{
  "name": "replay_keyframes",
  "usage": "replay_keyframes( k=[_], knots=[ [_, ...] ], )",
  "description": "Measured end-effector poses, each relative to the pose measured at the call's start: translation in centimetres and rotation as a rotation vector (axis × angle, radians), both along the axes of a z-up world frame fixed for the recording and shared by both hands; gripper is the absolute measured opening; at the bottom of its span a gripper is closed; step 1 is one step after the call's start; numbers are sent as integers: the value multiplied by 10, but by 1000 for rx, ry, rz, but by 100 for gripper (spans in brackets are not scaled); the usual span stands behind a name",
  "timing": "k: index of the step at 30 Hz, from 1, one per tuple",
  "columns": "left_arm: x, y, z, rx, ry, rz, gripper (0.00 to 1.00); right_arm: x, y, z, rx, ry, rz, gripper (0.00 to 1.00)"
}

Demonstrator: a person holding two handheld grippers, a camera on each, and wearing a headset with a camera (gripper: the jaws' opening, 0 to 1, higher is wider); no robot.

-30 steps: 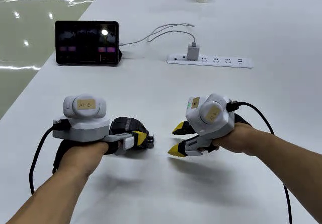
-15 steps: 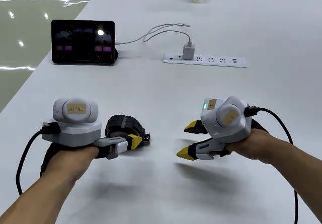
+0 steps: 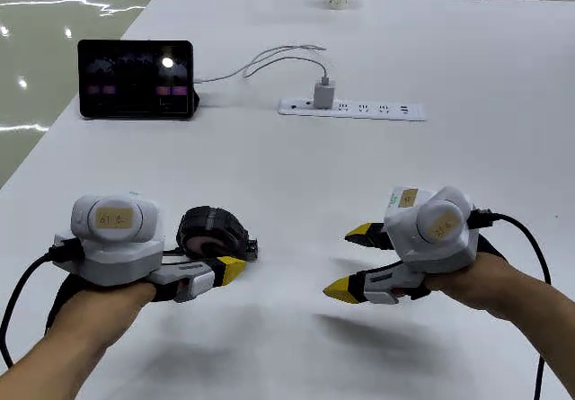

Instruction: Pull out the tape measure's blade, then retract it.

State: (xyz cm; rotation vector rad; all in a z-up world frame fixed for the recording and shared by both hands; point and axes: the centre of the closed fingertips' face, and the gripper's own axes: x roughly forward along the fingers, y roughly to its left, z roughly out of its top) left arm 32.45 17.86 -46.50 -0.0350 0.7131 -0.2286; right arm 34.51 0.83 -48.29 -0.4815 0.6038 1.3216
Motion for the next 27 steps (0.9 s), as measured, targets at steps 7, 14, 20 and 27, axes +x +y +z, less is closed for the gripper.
replay_keyframes(
  k=[7,14,20,27],
  knots=[
    [-4,-1,5,7,-46,-47,80,-6,-11,6,34,-18,-59,55],
    [-10,-6,11,20,-108,-104,86,-13,-21,12,96,-30,-145,64],
    [-15,-12,15,19,-136,-137,87,-20,-31,11,121,-28,-190,70],
    [-23,-20,16,7,-151,-183,90,-25,-40,18,161,-32,-247,76]
  ],
)
